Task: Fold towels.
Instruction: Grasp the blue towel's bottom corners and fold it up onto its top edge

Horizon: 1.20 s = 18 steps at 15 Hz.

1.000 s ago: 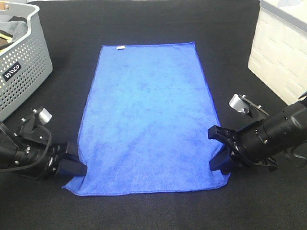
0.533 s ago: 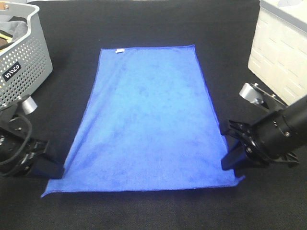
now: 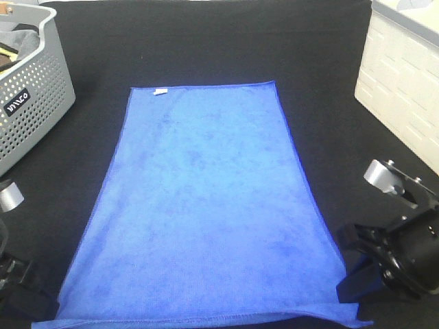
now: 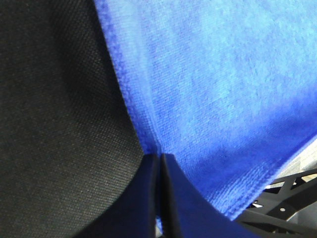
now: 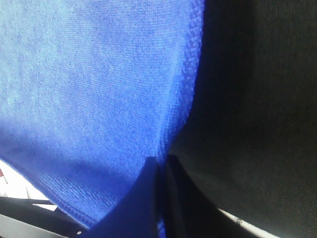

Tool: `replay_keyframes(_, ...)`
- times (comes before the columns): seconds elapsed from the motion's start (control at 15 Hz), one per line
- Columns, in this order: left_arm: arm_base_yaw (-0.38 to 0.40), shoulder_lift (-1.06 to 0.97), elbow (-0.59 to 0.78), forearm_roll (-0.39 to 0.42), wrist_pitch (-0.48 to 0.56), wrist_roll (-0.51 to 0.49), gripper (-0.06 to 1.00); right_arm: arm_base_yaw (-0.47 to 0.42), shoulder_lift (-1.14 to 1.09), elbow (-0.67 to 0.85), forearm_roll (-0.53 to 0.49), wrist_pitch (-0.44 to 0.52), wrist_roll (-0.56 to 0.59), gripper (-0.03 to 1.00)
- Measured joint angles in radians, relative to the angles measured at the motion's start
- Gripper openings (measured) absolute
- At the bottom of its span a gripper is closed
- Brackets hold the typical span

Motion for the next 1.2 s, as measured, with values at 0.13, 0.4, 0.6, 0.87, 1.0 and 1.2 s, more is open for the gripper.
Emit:
replay_keyframes(0.13, 0.0, -0.008, 0.0, -0.003, -0.001, 0.0, 0.0, 0.0, -0.013, 0.004, 0.0, 0.0, 0.0, 0.0)
replay_keyframes(0.4, 0.0, -0.023, -0.053, -0.009, -0.06, 0.0, 0.0, 0.0, -0.021, -0.067, -0.024, -0.008, 0.0, 0.0)
replay_keyframes(0.6, 0.0, -0.022, -0.119, -0.009, -0.173, 0.0, 0.0, 0.002, 0.023, -0.206, -0.04, -0.021, 0.0, 0.0)
replay_keyframes(0.87, 0.0, 0.05, -0.299, -0.009, -0.248, 0.0, 0.0, 0.002, 0.208, -0.492, -0.045, -0.025, 0.0, 0.0)
replay_keyframes(1.0, 0.0, 0.154, -0.418, -0.007, -0.252, 0.0, 0.0, 0.002, 0.295, -0.631, -0.052, -0.026, 0.0, 0.0)
replay_keyframes(1.2, 0.0, 0.309, -0.625, 0.003, -0.273, 0.0, 0.0, 0.002, 0.44, -0.852, -0.08, -0.026, 0.013, 0.0)
